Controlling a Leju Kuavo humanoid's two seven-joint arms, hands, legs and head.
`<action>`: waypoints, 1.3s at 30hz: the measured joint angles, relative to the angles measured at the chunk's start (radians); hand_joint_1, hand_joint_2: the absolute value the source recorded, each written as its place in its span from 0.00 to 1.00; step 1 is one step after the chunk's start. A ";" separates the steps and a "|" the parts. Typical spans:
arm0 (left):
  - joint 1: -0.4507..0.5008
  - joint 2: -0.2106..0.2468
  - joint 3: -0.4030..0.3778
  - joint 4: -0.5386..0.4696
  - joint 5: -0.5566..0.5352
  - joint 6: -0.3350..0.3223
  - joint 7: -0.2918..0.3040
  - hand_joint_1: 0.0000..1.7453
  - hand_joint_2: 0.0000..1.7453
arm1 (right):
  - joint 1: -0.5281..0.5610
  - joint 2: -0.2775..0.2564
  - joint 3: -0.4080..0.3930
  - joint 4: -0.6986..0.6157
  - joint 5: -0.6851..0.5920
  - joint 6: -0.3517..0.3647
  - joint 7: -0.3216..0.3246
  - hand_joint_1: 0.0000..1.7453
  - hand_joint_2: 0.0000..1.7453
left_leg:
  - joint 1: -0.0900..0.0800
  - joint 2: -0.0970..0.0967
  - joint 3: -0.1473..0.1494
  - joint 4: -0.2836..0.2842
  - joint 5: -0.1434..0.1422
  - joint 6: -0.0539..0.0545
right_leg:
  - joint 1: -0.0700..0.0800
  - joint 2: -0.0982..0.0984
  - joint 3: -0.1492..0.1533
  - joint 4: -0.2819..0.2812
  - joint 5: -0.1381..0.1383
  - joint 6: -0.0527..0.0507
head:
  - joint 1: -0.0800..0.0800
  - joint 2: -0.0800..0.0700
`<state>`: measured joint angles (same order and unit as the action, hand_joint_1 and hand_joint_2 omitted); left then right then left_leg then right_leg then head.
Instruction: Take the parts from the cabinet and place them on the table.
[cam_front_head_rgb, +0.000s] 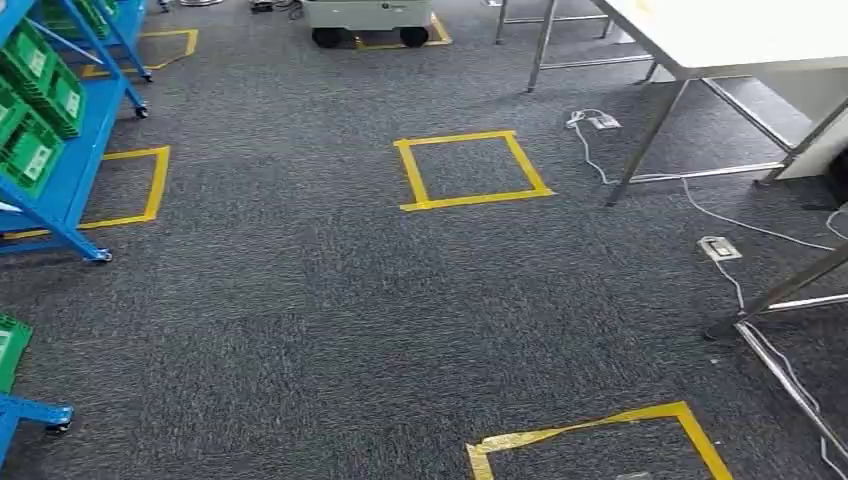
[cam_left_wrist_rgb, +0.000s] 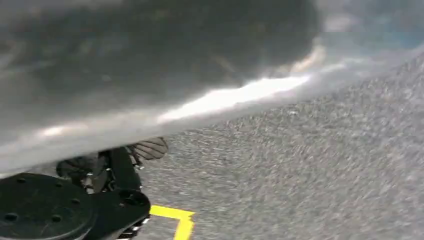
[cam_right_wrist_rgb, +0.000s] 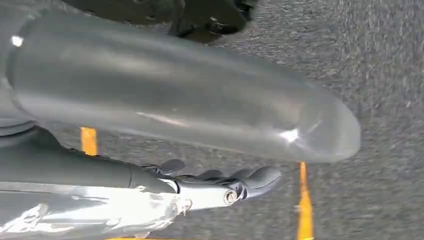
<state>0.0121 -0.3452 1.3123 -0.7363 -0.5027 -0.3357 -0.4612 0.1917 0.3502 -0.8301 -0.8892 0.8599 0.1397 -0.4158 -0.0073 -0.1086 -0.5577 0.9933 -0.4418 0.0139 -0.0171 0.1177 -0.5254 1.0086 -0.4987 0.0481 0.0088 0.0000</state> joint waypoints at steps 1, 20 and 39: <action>0.000 0.000 0.000 -0.005 0.006 0.000 0.000 0.00 0.00 | -0.001 0.000 -0.002 0.001 0.005 0.002 0.002 0.00 0.00 | 0.004 -0.012 -0.006 -0.001 0.003 -0.007 | 0.001 -0.013 0.003 0.000 0.001 -0.001 | -0.003 0.000; 0.027 0.002 -0.051 -0.015 0.086 0.040 -0.002 0.00 0.00 | -0.083 -0.034 0.057 0.124 -0.023 -0.076 -0.008 0.00 0.00 | 0.000 0.139 -0.002 -0.013 0.003 -0.002 | 0.020 -0.219 0.026 -0.008 -0.017 -0.003 | -0.006 0.000; 0.061 0.015 -0.189 -0.047 0.153 0.072 0.015 0.00 0.00 | -0.021 -0.043 0.081 0.100 -0.102 -0.059 0.028 0.00 0.00 | 0.005 0.092 -0.130 0.227 -0.119 -0.038 | 0.012 -0.126 0.007 -0.010 0.012 -0.041 | -0.007 0.000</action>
<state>0.0732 -0.3304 1.1234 -0.7832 -0.3498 -0.2636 -0.4463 0.1706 0.3071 -0.7492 -0.7889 0.7580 0.0805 -0.3876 -0.0025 -0.0165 -0.6878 1.2202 -0.5605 -0.0245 -0.0053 -0.0085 -0.5186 0.9985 -0.4870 0.0067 0.0015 0.0000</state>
